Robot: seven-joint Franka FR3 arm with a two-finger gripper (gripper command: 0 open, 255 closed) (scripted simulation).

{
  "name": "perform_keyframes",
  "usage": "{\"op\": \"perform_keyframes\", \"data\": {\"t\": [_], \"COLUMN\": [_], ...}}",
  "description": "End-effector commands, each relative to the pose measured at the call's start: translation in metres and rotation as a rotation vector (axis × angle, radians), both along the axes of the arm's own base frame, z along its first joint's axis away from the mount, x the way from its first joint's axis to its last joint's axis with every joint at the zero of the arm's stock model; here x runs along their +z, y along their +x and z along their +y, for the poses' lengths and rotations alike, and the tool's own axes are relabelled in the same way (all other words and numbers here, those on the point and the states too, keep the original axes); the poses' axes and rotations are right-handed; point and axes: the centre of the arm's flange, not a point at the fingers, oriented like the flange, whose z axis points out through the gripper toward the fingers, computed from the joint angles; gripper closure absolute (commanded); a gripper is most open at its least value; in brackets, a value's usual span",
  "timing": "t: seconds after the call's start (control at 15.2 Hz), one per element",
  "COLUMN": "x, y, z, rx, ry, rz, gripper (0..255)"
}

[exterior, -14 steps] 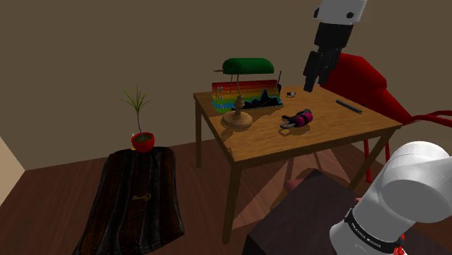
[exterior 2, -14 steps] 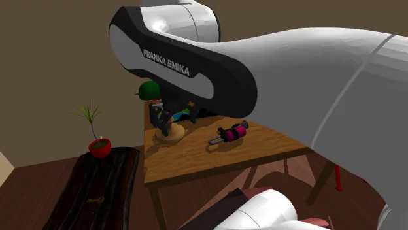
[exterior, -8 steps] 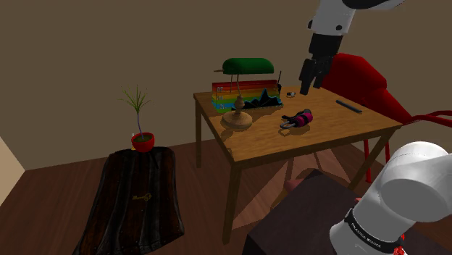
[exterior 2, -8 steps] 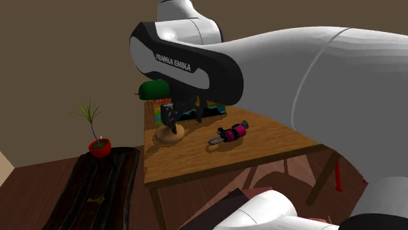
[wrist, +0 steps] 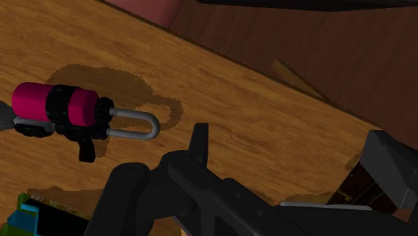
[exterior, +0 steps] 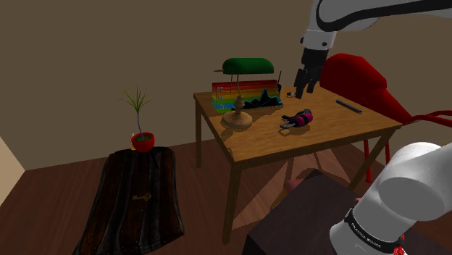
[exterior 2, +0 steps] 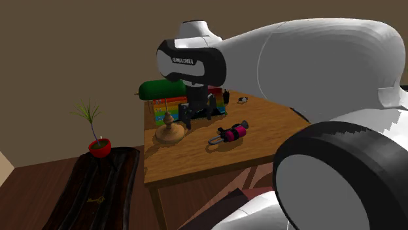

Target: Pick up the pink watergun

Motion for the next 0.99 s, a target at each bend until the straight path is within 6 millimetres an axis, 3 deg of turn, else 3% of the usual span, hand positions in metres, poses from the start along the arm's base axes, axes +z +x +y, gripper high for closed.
{"op": "perform_keyframes", "data": {"t": [0.0, 0.92], "x": [-0.016, -0.117], "y": [0.014, 0.105], "z": [-0.022, -0.158], "rx": [0.004, 0.021], "ry": [0.003, 0.030], "rz": [0.008, 0.066], "gripper": [0, 0]}}
